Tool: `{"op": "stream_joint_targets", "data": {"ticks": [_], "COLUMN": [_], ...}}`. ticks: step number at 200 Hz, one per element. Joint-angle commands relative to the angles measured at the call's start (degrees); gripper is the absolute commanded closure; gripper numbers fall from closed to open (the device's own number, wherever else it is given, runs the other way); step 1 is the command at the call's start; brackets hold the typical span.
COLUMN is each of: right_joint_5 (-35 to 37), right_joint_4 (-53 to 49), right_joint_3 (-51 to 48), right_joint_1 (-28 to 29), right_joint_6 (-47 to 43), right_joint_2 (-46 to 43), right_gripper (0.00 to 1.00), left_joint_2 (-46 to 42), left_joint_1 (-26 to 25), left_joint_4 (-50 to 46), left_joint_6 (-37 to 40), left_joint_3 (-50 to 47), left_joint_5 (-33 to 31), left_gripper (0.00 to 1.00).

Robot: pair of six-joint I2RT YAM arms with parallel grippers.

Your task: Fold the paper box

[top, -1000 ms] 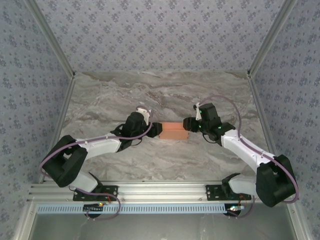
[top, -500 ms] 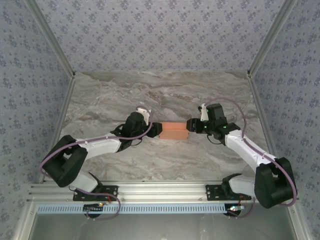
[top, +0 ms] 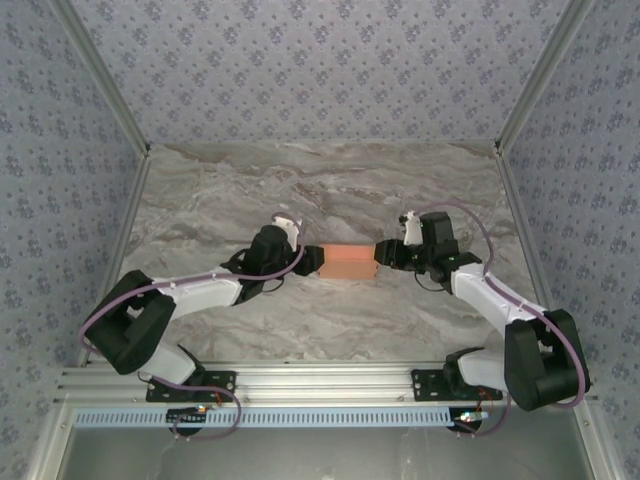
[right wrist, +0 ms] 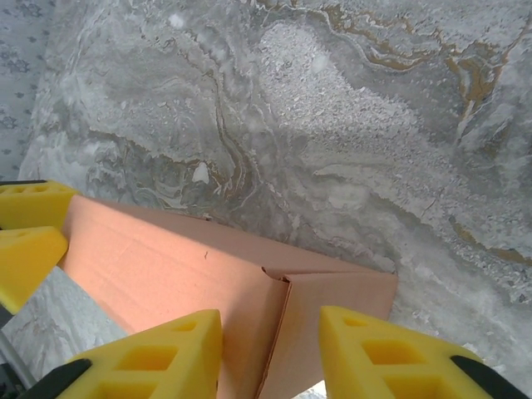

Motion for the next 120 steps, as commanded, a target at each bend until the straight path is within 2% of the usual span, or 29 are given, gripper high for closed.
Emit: {"op": "stream_joint_targets", "data": {"ticks": [1, 39, 63, 91, 120], "right_joint_5": [-0.51, -0.27, -0.5, 0.58, 2.73], "right_joint_4": [-2.42, -0.19, 0.19, -1.61, -3.88], "right_joint_3": [-3.58, -7.13, -7.18, -4.75, -1.38], "right_joint_1": [-0.31, -0.85, -0.89, -0.53, -0.15], "right_joint_6": [1.14, 2.29, 2.52, 1.88, 0.69], "right_joint_2": [1.52, 2.06, 1.91, 0.12, -1.62], "right_gripper": [0.67, 0.75, 0.76, 0.76, 0.67], "left_joint_2": [1.79, 2.77, 2.77, 1.95, 0.97], "left_joint_1": [-0.19, -0.24, -0.17, -0.25, -0.08], "left_joint_4": [-3.43, -1.35, -1.03, -1.48, -1.96], "left_joint_6": [-0.34, -2.06, -2.29, -1.94, -1.8], "left_joint_3": [-2.11, -4.07, -3.85, -1.98, 0.66], "left_joint_5": [-0.29, 0.3, 0.45, 0.22, -1.15], "left_gripper": [0.51, 0.51, 0.51, 0.5, 0.44]}}
